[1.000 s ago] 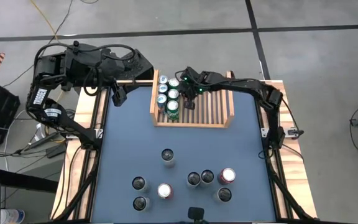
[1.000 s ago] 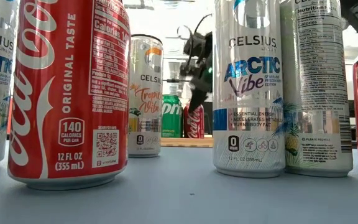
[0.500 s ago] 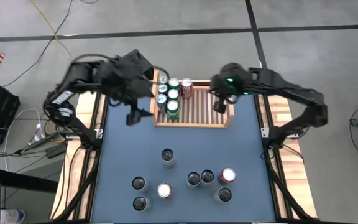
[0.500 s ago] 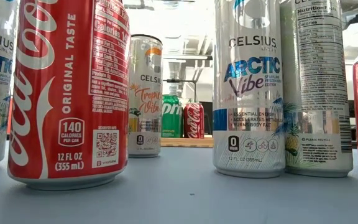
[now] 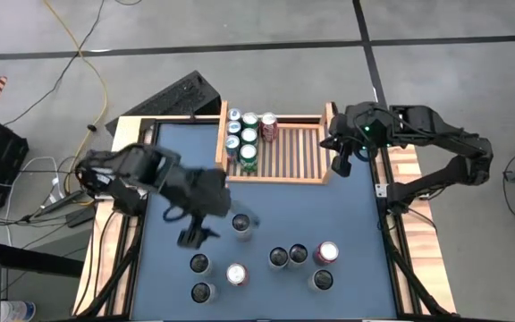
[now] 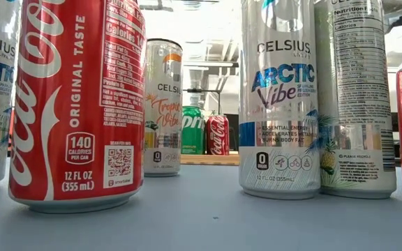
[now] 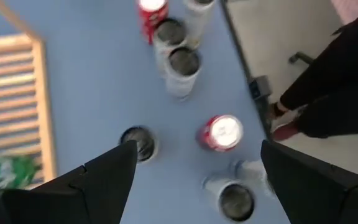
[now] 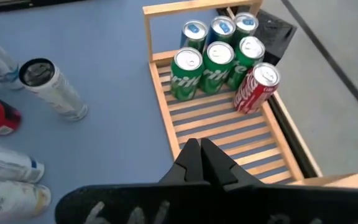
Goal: Place canned beverage on shelf
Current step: Put the red soda can on the shelf
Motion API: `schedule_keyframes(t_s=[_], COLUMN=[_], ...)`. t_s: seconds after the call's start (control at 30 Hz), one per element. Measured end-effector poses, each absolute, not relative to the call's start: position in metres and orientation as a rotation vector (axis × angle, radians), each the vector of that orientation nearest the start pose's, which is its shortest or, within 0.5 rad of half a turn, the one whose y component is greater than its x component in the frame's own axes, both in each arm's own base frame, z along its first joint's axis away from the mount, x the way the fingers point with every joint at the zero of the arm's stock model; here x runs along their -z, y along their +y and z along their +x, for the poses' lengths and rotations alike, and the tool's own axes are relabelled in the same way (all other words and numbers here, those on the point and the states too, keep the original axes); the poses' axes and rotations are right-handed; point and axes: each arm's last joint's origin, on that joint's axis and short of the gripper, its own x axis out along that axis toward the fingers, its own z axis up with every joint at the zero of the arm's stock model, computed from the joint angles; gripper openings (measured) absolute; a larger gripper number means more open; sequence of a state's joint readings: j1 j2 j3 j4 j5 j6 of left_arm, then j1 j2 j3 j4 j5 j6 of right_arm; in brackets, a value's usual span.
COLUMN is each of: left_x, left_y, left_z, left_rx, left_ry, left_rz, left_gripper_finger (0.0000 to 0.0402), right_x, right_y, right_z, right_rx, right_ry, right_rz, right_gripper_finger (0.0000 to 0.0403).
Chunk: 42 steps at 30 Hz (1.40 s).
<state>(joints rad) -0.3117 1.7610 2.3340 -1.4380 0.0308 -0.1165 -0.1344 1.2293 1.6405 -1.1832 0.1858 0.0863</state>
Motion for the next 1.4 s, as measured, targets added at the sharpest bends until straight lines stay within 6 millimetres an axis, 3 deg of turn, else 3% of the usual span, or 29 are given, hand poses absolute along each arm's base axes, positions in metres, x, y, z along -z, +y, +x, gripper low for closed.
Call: schedule_keyframes(t_s=[0.33, 0.47, 0.6, 0.83, 1.03, 1.4], left_x=[-0.451, -0.447, -0.448, -0.404, -0.357, -0.322], left_y=[-0.163, -0.187, -0.189, -0.196, -0.208, -0.229], left_z=[0.3, 0.304, 0.311, 0.352, 0.382, 0.378], left_rx=[0.432, 0.483, 0.425, 0.312, 0.32, 0.322], left_ry=[0.911, 0.872, 0.806, 0.905, 1.048, 1.202], left_rz=[0.004, -0.006, 0.005, 0.044, 0.034, 0.164], left_gripper_finger=[0.0328, 0.0328, 0.0328, 0.0328, 0.0328, 0.0328], right_x=[-0.435, -0.435, -0.433, -0.432, -0.434, -0.436], right_y=[-0.018, -0.004, 0.01, 0.024, 0.028, 0.032], right_z=[0.206, 0.204, 0.199, 0.18, 0.168, 0.159], right_rx=[0.302, 0.252, 0.198, 0.127, 0.104, 0.094], right_ry=[0.764, 0.767, 0.815, 0.883, 0.893, 0.877], right_rz=[0.119, 0.131, 0.115, 0.067, 0.068, 0.052], right_gripper_finger=[0.0, 0.0, 0.0, 0.0, 0.0, 0.0])
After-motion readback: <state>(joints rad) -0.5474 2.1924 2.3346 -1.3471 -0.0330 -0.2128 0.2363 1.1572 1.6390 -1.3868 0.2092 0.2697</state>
